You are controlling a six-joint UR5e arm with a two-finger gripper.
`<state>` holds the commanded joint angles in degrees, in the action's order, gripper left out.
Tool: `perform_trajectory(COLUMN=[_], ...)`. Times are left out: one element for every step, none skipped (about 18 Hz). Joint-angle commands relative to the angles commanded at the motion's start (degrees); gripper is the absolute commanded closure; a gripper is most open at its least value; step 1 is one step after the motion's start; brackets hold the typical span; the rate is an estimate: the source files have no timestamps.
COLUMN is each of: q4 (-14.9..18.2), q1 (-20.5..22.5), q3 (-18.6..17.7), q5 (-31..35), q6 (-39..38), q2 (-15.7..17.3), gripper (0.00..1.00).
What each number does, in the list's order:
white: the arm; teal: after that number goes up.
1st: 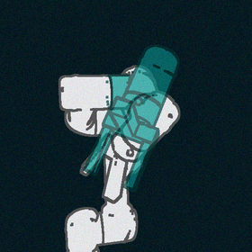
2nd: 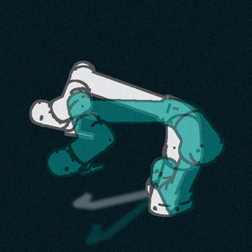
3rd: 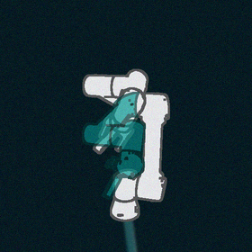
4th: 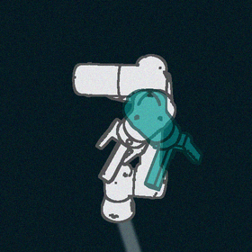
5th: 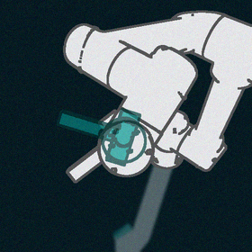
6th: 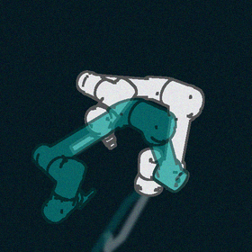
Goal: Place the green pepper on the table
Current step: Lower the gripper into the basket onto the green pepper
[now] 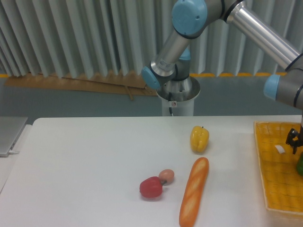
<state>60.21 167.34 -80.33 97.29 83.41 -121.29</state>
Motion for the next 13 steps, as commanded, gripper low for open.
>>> perform_trajectory(q4=[0.0, 0.0, -0.1, -0.3, -0.3, -0.3, -0.3, -0.3, -0.3, -0.3, -0.3, -0.3, -0.3], q1=[-0.1, -0.1, -0.1, -0.1, -0.1, -0.1, -0.1, -0.1, -0.1, -0.1, -0.1, -0.1, -0.1], q3=[0.0, 0.0, -0.1, -0.3, -0.4, -0.5, -0.6, -0.6, -0.7, -0.7, -0.7, -0.6, -0.6], q5=[-0.1, -0.1, -0.1, -0.3, -0.3, -0.4, -0.4, -0.4, -0.4, -0.4, -0.4, -0.4, -0.5], q6=[-0.1, 0.0, 0.0, 0.0, 0.0, 0.0, -0.1, 0.0, 0.0, 0.1, 0.1, 0.3, 0.4], q2=[-0.1, -0.3, -0.6, -0.6, -0.6, -0.6, -0.6, -0.7, -0.7, -0.7, -0.9, -1.0, -1.1], gripper=[0.0, 0.0, 0.0, 0.0, 0.0, 0.0, 0.0, 0.0, 0.0, 0.0, 0.0, 0.0, 0.0])
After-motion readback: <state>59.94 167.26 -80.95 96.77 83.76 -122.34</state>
